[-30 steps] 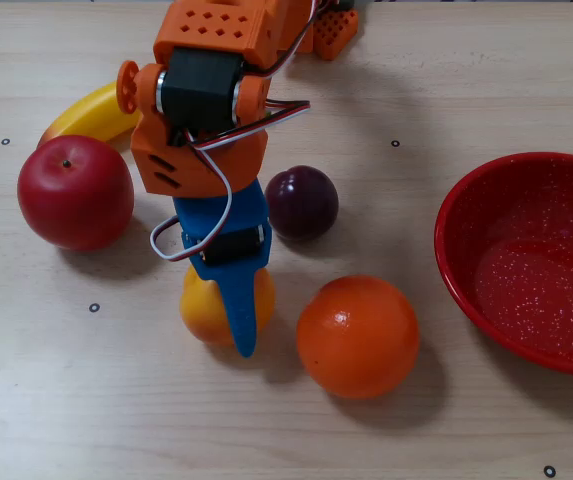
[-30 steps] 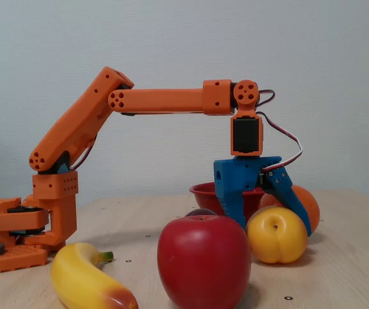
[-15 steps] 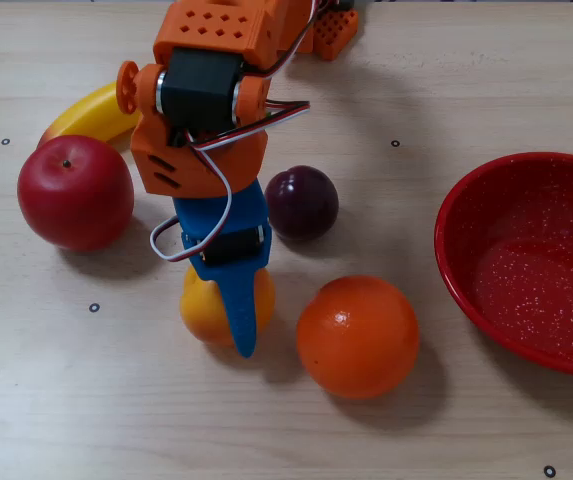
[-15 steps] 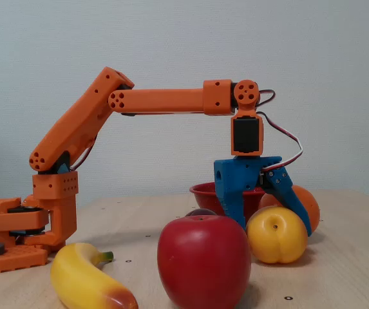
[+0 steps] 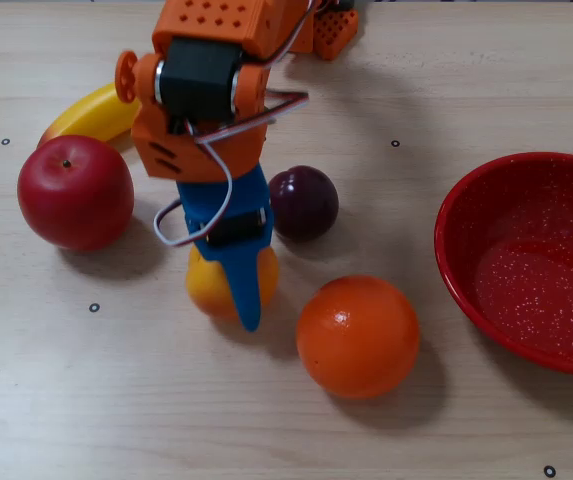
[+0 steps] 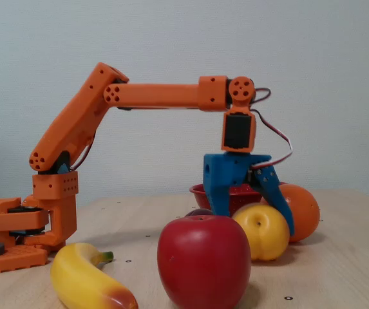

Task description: Put peach in the red bowl.

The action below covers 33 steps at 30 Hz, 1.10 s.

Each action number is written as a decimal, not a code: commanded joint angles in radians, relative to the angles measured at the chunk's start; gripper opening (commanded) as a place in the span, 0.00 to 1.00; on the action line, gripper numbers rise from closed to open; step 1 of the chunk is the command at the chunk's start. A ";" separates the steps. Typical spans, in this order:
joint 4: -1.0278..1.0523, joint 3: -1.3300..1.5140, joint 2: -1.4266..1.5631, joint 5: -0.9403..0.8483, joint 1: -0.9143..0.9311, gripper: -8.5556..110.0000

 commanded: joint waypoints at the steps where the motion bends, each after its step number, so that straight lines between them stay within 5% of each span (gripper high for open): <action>1: 0.012 -0.021 0.265 0.002 0.032 0.07; 27: 0.126 -0.078 0.591 -0.015 0.041 0.07; 33: 0.058 -0.020 0.707 0.020 -0.104 0.07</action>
